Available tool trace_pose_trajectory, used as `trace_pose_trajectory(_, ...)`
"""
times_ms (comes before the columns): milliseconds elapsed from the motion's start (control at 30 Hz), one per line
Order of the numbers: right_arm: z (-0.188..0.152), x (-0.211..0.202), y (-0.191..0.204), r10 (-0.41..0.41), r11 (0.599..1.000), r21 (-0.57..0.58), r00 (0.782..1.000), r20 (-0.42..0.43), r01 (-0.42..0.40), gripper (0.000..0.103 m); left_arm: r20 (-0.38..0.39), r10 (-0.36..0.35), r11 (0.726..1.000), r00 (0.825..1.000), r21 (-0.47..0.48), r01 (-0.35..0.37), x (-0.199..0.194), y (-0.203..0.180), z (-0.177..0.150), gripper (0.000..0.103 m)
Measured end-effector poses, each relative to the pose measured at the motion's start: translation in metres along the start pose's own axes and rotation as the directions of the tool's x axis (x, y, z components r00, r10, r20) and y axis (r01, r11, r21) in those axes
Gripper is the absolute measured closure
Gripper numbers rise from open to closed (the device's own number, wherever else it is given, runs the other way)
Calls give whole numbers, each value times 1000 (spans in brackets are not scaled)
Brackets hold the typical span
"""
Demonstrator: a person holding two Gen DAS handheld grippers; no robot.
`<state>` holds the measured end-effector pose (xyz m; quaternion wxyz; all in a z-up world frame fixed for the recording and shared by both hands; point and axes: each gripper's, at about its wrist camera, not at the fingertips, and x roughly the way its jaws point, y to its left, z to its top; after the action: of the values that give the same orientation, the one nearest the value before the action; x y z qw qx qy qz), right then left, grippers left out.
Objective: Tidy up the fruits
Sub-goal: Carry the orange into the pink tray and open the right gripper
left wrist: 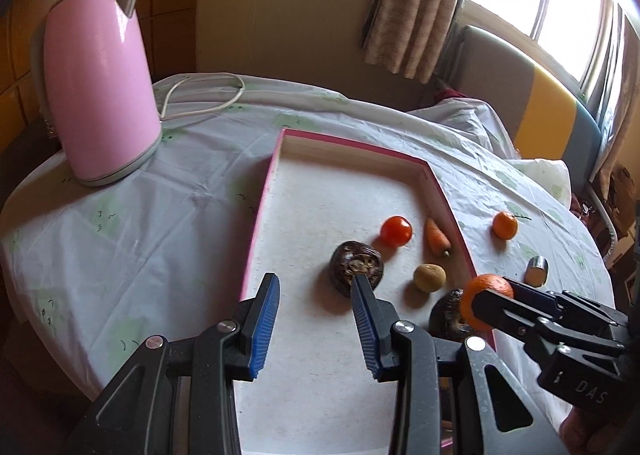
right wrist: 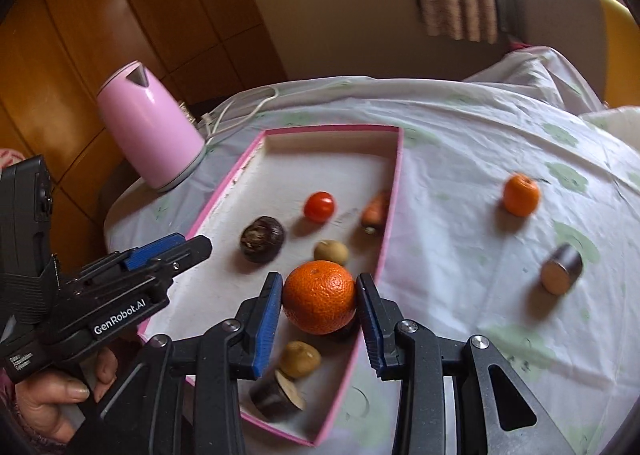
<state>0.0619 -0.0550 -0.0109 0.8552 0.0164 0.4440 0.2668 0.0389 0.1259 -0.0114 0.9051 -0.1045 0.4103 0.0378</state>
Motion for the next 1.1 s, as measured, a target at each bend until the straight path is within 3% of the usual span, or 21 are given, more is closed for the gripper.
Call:
trace_pose_trajectory(167,6,19,8,48,999,26,998,-40,-47,62,2,-1,1000,1000,-14,1,0,5,1,66)
trace_pose_trajectory(433,-1,3,4,47,997,67,999,4,-47,61,9,-22,1000,1000,-1,22,-4,-2,2,66)
trace_pose_trajectory(600,-9,-16,-14,-13,994,105,999,47,8,61,12,-40,999,999,13,40,-7,-9,2,66)
trace_pose_trajectory(1100,-39,-39,-68,-174,965,208,984,48,161,61,-9,-110,985,994,131,111,-12,-55,-11,66)
